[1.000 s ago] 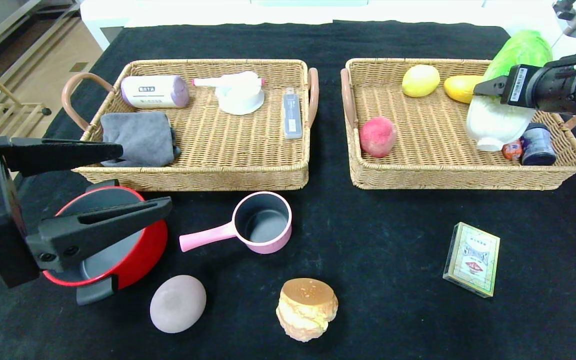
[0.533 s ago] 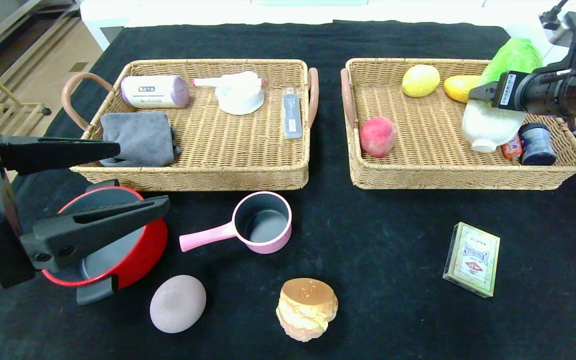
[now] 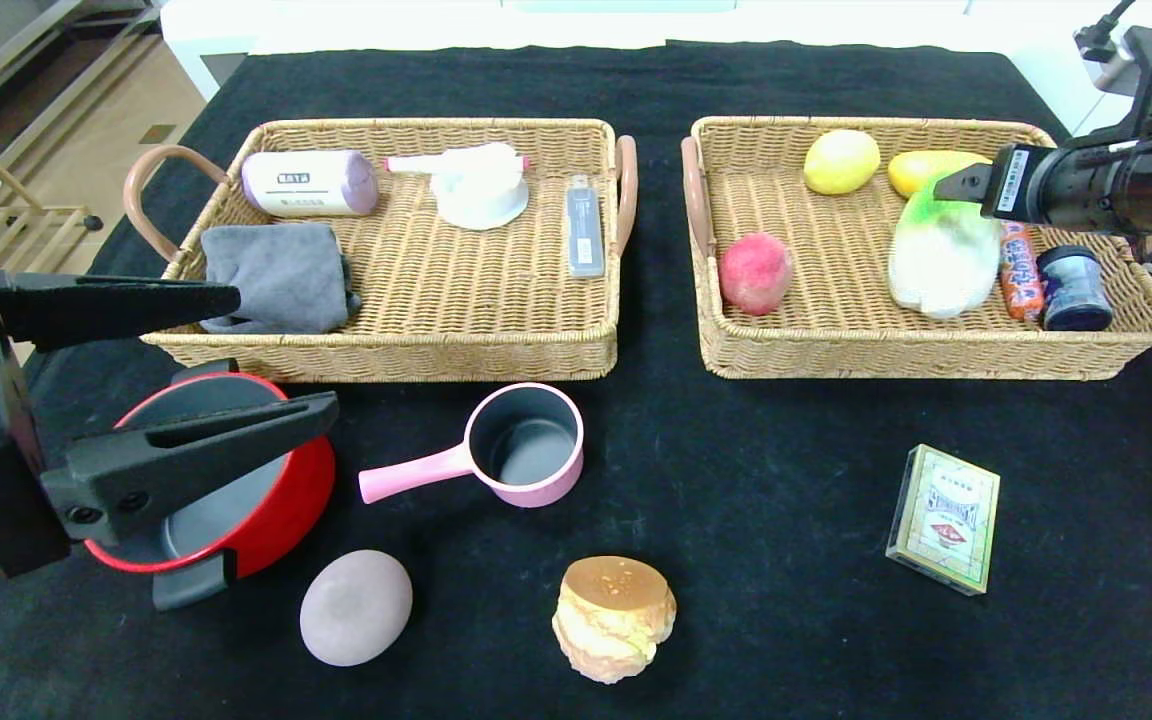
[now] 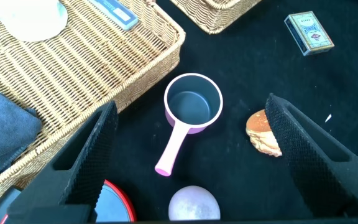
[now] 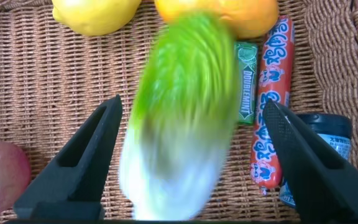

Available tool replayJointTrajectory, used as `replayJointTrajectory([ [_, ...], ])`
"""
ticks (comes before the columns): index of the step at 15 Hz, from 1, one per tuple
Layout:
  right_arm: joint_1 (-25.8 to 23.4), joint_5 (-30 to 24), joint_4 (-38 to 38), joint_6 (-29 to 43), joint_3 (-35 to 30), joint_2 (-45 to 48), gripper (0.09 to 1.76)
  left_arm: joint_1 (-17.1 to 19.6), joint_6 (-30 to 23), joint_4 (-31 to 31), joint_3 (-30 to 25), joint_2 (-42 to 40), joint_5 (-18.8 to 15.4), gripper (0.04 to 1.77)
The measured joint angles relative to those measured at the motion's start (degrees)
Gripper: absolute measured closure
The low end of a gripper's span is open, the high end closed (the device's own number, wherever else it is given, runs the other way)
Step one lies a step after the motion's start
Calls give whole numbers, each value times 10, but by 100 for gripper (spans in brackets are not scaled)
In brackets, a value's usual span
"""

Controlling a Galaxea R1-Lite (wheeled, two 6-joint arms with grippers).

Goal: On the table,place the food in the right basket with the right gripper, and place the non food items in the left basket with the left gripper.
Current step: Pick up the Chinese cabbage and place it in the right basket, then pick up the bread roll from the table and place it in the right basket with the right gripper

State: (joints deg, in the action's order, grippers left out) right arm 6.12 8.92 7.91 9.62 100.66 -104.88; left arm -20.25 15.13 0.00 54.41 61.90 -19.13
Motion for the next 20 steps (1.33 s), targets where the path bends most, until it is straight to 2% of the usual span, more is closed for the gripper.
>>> replayJointTrajectory([
  [9,3,-2,4,-1,-4,8,16,0,0,0,0,-2,0,9],
  [14,10,-85,5,0,-38,50,15,0,0,0,1,-4,0,9],
  [20,40,-181,0,-7,-117,117,15,0,0,0,1,-8,1,9],
])
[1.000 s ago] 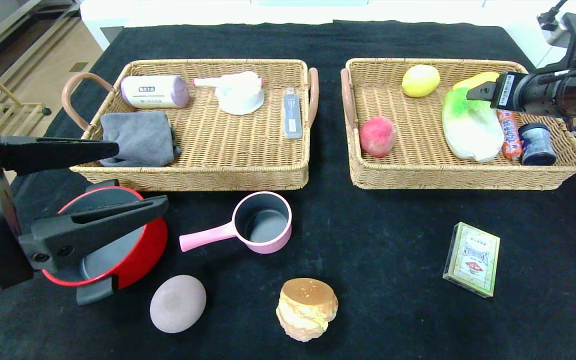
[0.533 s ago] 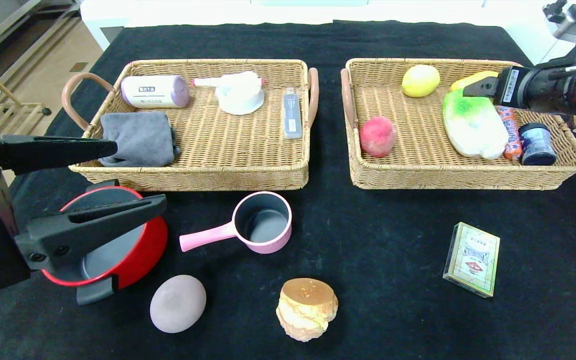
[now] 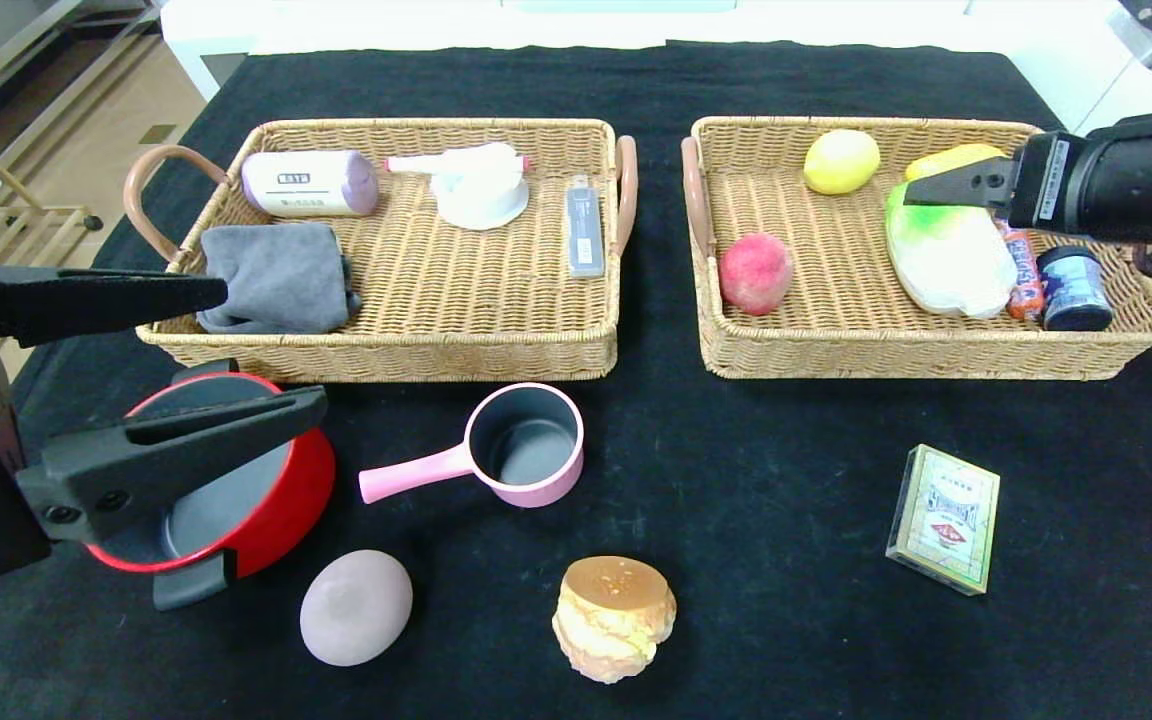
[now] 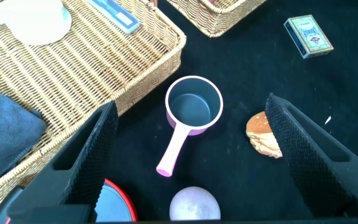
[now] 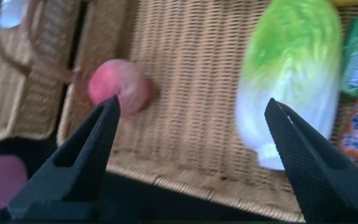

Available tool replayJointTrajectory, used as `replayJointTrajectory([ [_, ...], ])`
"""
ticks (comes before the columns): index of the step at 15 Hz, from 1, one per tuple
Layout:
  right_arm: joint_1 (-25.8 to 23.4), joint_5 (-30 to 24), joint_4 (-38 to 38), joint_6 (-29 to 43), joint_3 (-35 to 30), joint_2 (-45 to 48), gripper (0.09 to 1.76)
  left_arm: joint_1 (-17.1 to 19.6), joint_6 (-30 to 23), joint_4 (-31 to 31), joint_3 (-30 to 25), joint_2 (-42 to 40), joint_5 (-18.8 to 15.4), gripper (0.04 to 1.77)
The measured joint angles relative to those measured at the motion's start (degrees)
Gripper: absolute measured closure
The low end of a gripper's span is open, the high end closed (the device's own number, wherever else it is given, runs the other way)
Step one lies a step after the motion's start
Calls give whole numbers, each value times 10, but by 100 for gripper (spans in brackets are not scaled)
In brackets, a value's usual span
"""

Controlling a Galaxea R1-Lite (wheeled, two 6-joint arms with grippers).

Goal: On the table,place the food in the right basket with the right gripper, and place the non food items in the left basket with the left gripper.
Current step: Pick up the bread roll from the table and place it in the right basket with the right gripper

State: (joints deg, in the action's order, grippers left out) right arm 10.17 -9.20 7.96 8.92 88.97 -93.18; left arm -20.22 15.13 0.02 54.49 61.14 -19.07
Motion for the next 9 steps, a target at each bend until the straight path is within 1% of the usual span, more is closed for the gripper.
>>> replayJointTrajectory([
  [2,16,-16,-1,-29,-32,22,15,0,0,0,0,-1,0,9],
  [4,38,-20,-3,-55,-64,42,15,0,0,0,0,-1,0,9],
  [7,84,-19,-10,-92,-110,71,15,0,0,0,0,-1,0,9],
  [9,117,-20,-37,-103,-149,88,15,0,0,0,0,-1,0,9],
])
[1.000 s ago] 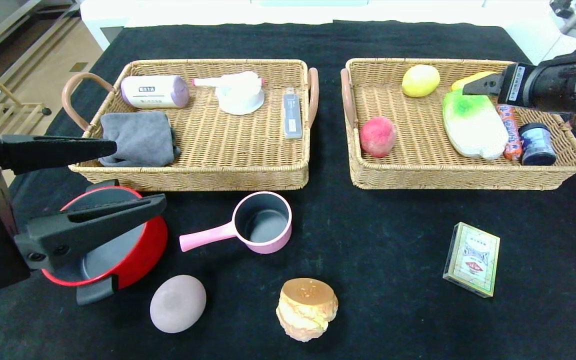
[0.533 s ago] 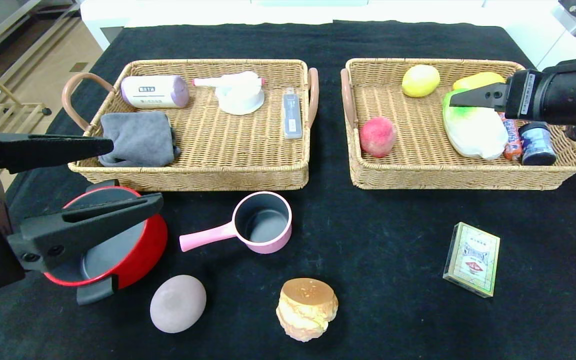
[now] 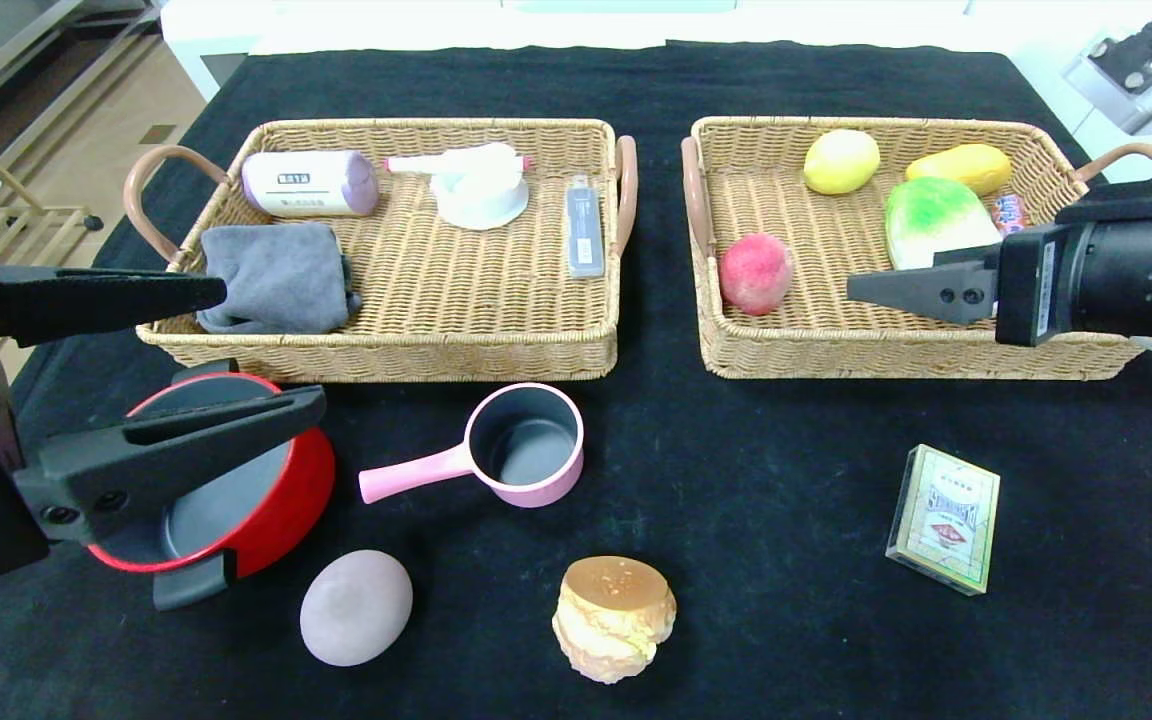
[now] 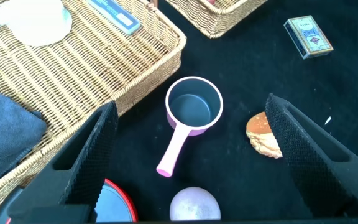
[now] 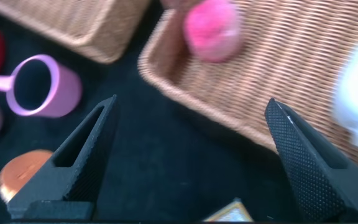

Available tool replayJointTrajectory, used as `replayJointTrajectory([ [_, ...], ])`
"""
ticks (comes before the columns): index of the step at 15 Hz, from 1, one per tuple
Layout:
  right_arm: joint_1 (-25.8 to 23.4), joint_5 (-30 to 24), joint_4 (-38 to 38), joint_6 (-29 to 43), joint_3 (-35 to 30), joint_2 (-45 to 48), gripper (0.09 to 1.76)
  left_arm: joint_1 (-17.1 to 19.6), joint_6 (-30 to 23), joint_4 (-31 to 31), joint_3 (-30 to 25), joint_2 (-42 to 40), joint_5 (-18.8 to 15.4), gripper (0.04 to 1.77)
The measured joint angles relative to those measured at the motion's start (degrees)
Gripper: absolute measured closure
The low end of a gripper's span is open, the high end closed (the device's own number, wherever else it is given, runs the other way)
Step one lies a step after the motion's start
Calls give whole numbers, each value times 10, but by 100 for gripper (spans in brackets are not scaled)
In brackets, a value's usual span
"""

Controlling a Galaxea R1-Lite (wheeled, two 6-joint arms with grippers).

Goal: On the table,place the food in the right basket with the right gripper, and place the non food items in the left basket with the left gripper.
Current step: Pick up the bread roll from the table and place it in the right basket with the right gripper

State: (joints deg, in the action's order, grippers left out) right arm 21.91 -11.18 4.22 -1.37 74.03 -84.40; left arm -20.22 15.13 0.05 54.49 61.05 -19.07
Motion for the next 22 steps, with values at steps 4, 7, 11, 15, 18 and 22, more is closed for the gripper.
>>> replayJointTrajectory([
  [4,62,-2,-54,-32,-80,25,15,0,0,0,0,0,0,9],
  [7,107,0,-69,-50,-122,33,15,0,0,0,0,0,0,9],
  [11,163,6,-101,-82,-166,39,15,0,0,0,-1,0,0,9],
  [15,206,8,-105,-109,-192,39,15,0,0,-1,-1,0,0,9],
  [18,235,9,-107,-116,-202,33,15,0,0,0,-1,0,0,9],
  [22,266,10,-170,-138,-228,9,15,0,0,0,-1,-1,0,9],
])
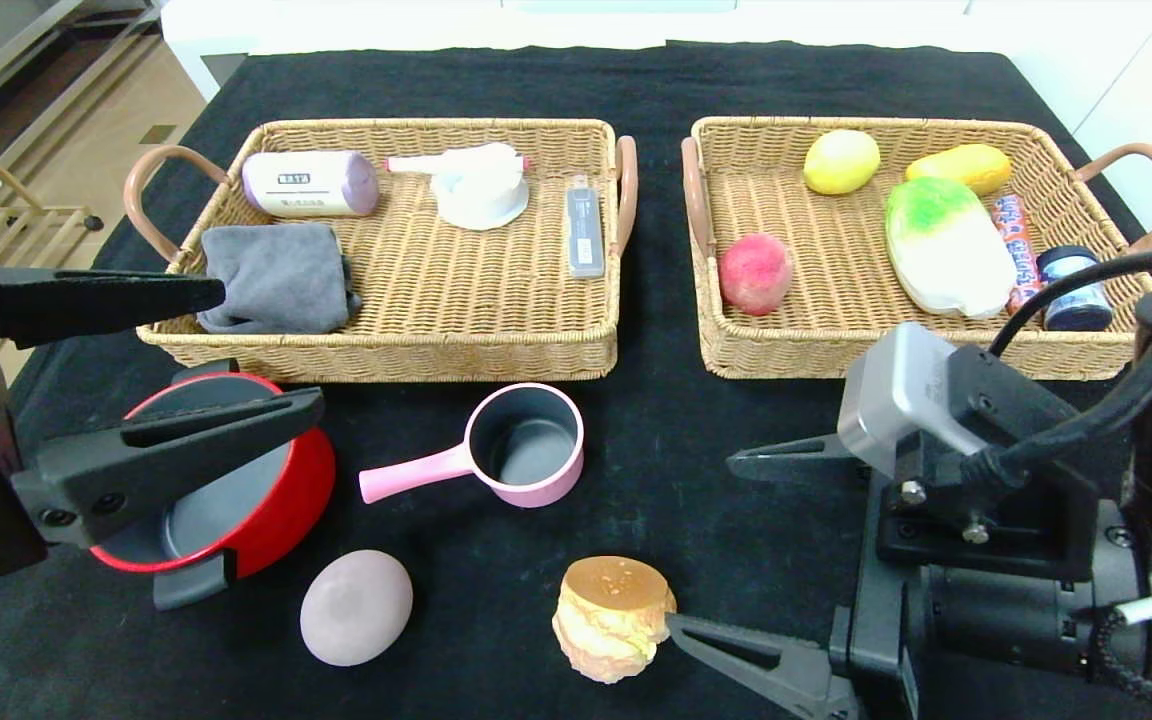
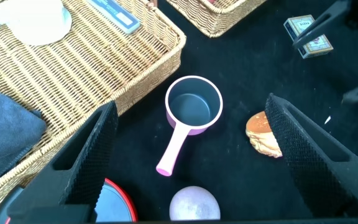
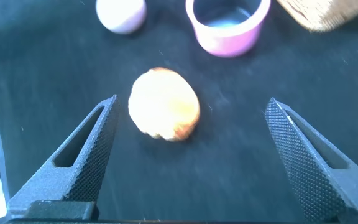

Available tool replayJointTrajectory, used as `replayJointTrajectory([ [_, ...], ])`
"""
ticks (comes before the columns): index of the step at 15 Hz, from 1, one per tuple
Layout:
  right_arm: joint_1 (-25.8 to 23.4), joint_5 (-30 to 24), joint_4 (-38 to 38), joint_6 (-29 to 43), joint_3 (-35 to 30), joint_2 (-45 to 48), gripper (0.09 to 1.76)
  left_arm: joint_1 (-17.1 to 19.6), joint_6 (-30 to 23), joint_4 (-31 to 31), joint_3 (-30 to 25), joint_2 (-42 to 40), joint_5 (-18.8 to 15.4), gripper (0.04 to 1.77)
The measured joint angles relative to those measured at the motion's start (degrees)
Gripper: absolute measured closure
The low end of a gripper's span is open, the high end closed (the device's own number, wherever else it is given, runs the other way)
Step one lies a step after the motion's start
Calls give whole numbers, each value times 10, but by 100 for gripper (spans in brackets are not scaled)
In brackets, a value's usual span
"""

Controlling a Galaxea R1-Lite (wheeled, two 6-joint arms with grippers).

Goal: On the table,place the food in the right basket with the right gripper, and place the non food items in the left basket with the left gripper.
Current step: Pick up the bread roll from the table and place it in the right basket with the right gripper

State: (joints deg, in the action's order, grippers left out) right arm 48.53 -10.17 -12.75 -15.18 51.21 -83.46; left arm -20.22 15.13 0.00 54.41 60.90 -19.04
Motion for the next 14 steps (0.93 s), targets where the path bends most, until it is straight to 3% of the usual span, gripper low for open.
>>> replayJointTrajectory([
  [5,45,48,-89,-25,-44,-43,15,0,0,0,0,0,0,9],
  [14,85,93,-144,-46,-59,-115,15,0,0,0,0,-3,0,9],
])
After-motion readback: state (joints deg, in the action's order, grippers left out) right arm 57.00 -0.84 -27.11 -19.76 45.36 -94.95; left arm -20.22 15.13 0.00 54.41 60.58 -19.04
